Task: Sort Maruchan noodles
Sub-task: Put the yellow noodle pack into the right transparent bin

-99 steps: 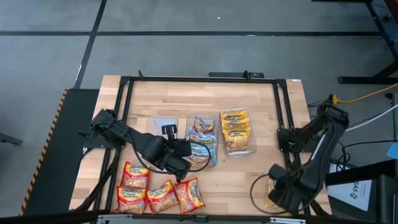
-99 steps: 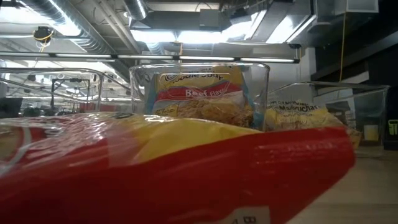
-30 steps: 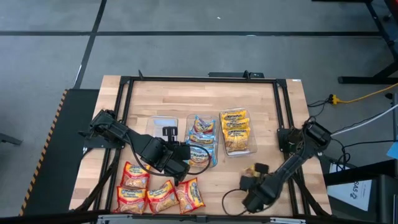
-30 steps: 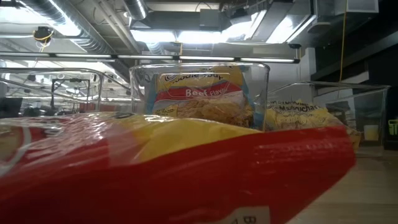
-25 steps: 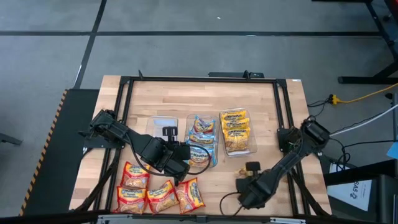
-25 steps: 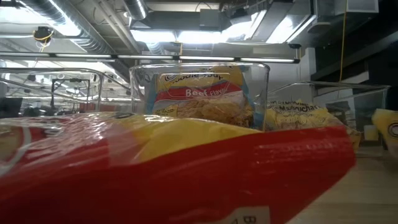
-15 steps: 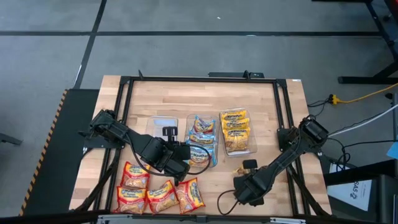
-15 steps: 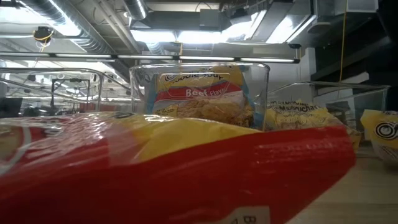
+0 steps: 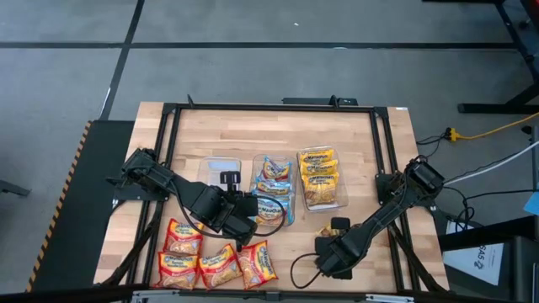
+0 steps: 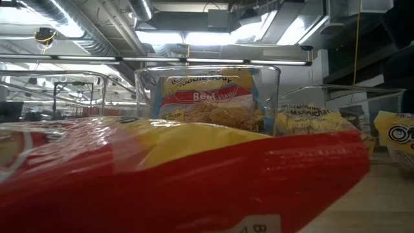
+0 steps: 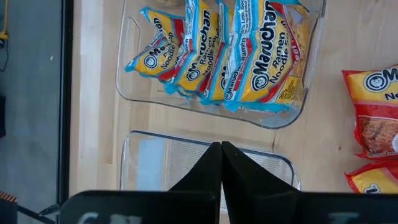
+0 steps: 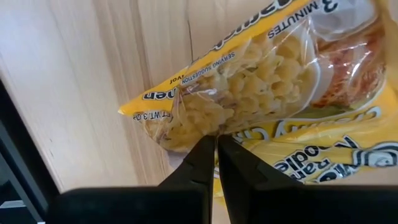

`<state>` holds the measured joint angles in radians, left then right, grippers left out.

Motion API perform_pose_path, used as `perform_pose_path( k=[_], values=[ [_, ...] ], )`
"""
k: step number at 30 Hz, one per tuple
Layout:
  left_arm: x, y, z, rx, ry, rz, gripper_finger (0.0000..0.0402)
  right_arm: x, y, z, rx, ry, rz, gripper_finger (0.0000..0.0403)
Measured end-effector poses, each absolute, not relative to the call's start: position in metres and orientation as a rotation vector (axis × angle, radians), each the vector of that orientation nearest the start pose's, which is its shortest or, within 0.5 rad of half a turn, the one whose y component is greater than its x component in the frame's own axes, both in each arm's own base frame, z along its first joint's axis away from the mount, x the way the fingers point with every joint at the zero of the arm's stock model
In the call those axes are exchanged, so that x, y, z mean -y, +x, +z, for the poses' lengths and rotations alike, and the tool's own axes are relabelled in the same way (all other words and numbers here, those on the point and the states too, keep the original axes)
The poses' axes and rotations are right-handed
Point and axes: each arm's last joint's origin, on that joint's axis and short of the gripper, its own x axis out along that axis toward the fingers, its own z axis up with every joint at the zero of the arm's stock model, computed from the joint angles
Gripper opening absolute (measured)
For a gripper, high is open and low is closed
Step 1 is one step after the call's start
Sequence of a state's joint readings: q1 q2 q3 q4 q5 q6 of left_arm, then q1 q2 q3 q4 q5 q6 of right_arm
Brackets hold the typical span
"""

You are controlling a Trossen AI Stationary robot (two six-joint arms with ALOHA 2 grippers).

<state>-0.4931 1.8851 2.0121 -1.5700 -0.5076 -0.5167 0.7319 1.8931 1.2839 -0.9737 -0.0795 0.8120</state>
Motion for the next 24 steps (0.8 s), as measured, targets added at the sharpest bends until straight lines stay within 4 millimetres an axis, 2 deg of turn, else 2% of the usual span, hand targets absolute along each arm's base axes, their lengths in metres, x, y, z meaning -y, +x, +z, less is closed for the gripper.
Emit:
perform_pose_path(
  k=[17,20,24],
  values=[
    [0.1526,0.3141,0.3529,-1.192,0.247,0.332,0.0000,-0.2278,0.2500,0.1662,-1.631,0.124,-0.043,0.0030],
    [0.1526,0.3141,0.3529,-1.191,0.239,0.338,0.0000,-0.2277,0.2501,0.1662,-1.627,0.124,-0.048,0.0053],
    [0.1526,0.3141,0.3529,-1.188,0.226,0.346,0.0000,-0.2279,0.2502,0.1664,-1.615,0.116,-0.054,0.0106]
  ],
)
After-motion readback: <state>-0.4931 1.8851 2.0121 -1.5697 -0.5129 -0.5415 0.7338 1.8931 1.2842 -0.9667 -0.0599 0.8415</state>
